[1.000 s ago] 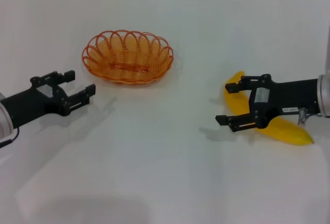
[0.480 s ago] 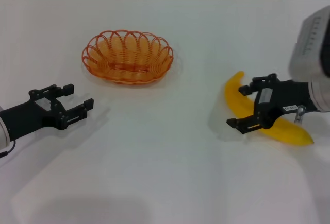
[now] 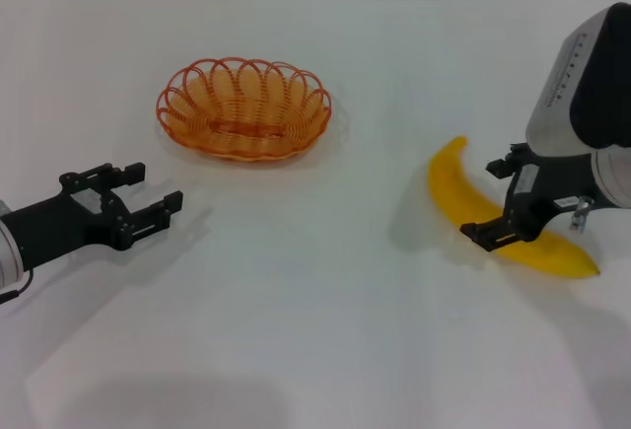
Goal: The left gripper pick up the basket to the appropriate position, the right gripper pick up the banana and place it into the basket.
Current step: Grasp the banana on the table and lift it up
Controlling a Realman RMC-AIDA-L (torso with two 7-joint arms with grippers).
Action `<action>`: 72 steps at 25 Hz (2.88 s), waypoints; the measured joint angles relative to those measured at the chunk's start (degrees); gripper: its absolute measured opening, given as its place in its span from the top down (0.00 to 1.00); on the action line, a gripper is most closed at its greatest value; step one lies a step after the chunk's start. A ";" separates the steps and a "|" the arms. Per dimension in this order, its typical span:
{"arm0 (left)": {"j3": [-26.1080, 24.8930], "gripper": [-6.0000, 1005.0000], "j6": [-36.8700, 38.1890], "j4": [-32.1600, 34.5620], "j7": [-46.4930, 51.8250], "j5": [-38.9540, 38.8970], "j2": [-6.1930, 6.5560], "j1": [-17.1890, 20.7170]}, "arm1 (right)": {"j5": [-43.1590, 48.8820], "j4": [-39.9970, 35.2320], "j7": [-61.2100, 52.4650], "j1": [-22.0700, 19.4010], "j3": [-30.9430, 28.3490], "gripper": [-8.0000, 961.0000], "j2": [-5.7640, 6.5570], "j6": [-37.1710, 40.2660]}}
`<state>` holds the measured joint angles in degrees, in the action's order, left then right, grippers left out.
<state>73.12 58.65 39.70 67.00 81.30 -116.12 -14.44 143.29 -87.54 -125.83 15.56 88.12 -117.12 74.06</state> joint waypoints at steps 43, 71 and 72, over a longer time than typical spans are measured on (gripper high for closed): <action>-0.08 0.32 -0.27 -0.14 0.11 0.00 0.24 -0.59 | 4.31 6.95 -4.31 5.15 1.62 0.11 0.20 2.26; -1.42 0.32 -0.29 0.03 0.21 0.00 0.00 -0.31 | -0.51 2.22 -1.85 4.29 1.09 0.49 0.26 0.51; -1.42 0.32 -0.29 0.03 0.21 0.00 -0.03 -0.31 | -1.48 1.84 -0.89 4.30 1.07 0.49 0.24 0.20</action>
<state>71.70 58.36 39.73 67.21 81.30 -116.15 -14.76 141.81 -85.70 -126.72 19.86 89.18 -116.88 74.26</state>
